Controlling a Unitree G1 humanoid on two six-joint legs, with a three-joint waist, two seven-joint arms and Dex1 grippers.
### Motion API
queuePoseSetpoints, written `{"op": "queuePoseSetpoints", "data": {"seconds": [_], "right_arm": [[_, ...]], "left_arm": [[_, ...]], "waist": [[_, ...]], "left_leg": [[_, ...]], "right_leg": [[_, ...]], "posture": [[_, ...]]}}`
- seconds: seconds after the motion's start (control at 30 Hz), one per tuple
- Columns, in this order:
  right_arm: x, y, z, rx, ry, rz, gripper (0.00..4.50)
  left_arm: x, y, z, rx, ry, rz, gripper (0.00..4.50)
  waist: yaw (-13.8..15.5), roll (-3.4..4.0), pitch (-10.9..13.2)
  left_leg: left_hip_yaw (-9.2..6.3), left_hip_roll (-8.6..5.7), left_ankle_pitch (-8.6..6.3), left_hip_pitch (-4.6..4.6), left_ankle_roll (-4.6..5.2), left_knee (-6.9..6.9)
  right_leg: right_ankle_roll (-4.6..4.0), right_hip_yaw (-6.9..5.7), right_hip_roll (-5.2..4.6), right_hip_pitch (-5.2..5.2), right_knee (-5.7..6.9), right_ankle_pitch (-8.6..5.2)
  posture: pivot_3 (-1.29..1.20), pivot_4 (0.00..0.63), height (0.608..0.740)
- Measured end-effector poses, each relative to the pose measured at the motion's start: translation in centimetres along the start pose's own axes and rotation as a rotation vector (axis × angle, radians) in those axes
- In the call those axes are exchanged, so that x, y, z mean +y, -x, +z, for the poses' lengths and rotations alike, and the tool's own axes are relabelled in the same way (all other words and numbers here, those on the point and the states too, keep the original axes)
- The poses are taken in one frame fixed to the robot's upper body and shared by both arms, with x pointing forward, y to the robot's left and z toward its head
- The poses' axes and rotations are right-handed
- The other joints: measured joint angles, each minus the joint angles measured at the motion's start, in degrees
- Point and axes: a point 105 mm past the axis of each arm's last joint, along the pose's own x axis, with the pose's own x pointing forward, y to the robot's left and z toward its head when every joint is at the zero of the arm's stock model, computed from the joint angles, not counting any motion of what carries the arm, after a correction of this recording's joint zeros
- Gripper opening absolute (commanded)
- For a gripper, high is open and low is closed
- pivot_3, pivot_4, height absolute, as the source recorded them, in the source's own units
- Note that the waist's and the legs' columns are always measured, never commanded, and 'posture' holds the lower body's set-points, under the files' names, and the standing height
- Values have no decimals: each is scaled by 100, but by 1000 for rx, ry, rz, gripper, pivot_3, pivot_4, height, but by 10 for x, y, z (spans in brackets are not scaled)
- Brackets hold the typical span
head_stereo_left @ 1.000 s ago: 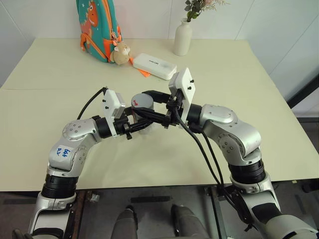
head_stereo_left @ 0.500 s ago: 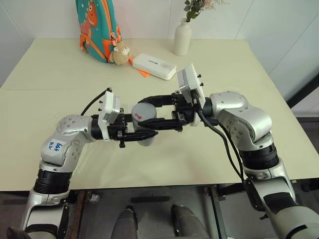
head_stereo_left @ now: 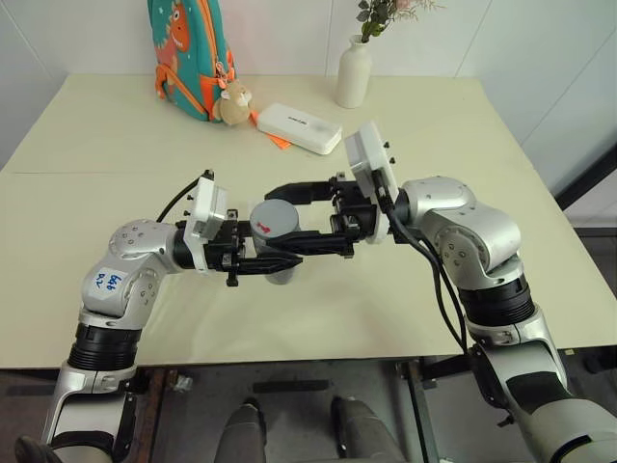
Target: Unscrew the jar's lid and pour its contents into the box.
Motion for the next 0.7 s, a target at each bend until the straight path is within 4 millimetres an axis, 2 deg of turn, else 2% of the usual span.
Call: {"op": "queuePoseSetpoints", "data": {"seconds": [0.3, 0.53, 0.7], "right_arm": [[-3, -1, 3, 7, 31, -47, 4460], [3, -22, 2, 9, 39, -69, 4460], [-5, -30, 0, -4, 34, -133, 4460]], "left_arm": [[2, 3, -3, -7, 12, 44, 1978], [7, 3, -1, -25, 7, 88, 1978], [8, 2, -1, -32, 9, 95, 1978]], "waist": [[-6, 0, 0], [-12, 0, 0], [-11, 0, 0]], "left_leg": [[0, 2, 0, 0, 0, 3], [0, 2, 0, 1, 0, 3], [0, 2, 0, 0, 0, 6]], "right_leg": [[0, 0, 1, -1, 5, 0], [0, 0, 2, -1, 8, 0], [-1, 0, 2, -1, 10, 0]], "posture": [[0, 150, 740], [0, 150, 740], [0, 150, 740]]}}
